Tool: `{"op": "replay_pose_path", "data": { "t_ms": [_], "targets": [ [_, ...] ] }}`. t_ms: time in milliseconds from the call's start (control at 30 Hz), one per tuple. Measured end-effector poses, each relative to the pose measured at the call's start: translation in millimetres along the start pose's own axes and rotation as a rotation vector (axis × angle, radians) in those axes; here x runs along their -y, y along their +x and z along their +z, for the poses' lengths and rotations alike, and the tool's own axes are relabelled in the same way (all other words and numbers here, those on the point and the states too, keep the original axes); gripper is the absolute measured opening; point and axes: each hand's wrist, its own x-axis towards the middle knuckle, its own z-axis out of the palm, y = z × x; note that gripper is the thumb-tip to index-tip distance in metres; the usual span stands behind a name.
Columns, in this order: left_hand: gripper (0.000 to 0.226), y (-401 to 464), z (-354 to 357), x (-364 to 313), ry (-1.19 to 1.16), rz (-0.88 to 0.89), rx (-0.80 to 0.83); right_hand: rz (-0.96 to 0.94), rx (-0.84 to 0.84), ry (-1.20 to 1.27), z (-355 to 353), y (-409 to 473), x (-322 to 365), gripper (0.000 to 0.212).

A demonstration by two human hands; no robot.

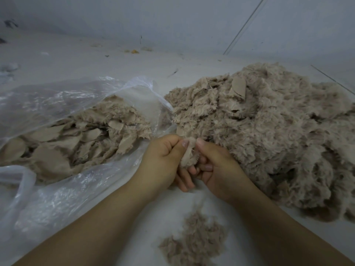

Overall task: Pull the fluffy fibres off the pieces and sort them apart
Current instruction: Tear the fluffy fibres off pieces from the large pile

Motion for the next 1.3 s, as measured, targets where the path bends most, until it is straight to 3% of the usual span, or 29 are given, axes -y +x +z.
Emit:
{"op": "replay_pose_path", "data": {
  "t_ms": [67,233,333,467,533,733,800,900,1033,1100,1200,1300],
  "targets": [
    [0.031,-0.7,0.9,1.6,0.040,0.018,-0.029,0.006,0.031,-0.050,1.0,-0.1,0.1,0.026],
    [0.034,0.8,-2.1,2.6,-0.024,-0.042,-0.043,0.024,-0.018,-0.026,0.4,2.7,-0.7,0.053],
    [0.031,1.7,-3.0,2.7,-0.043,-0.065,-0.043,0.012,-0.021,0.016,2.6,2.3,-0.4,0.045],
    [0.026,3.2,-4.7,3.9,0.238,0.078,-0.197,-0.002,-0.060,-0.039,3.0,3.0,-1.9,0.020],
    [0.019,3.9,-3.4,4.9,0.231,0.066,-0.205,0.006,-0.068,-0.033,2.4,2.6,-2.2,0.025],
    [0.037,7.3,-7.2,1.6,0.137,-0.014,-0.222,0.024,-0.115,0.042,5.8,2.4,-1.2,0.027],
    [0.034,6.7,-5.4,1.3,0.140,-0.015,-0.204,0.021,-0.070,0.049,4.4,0.4,0.4,0.024],
    [0.029,5.3,-0.4,2.7,0.172,0.019,-0.189,0.035,0.007,-0.049,4.6,-1.6,3.0,0.038],
    [0.031,5.3,-0.7,1.6,0.071,-0.008,-0.207,0.046,-0.087,-0.074,4.5,0.9,-0.7,0.010],
    [0.037,4.9,-1.4,0.6,0.070,0.003,-0.190,0.028,-0.075,-0.074,5.0,0.3,-1.1,0.015],
    [0.052,5.3,-0.8,2.7,0.246,0.013,-0.152,-0.016,0.006,-0.104,7.0,-2.5,1.2,0.019],
    [0.033,8.9,-2.9,9.1,0.241,-0.008,-0.208,-0.005,-0.009,-0.075,5.6,-2.4,-0.2,0.016]
  ]
}}
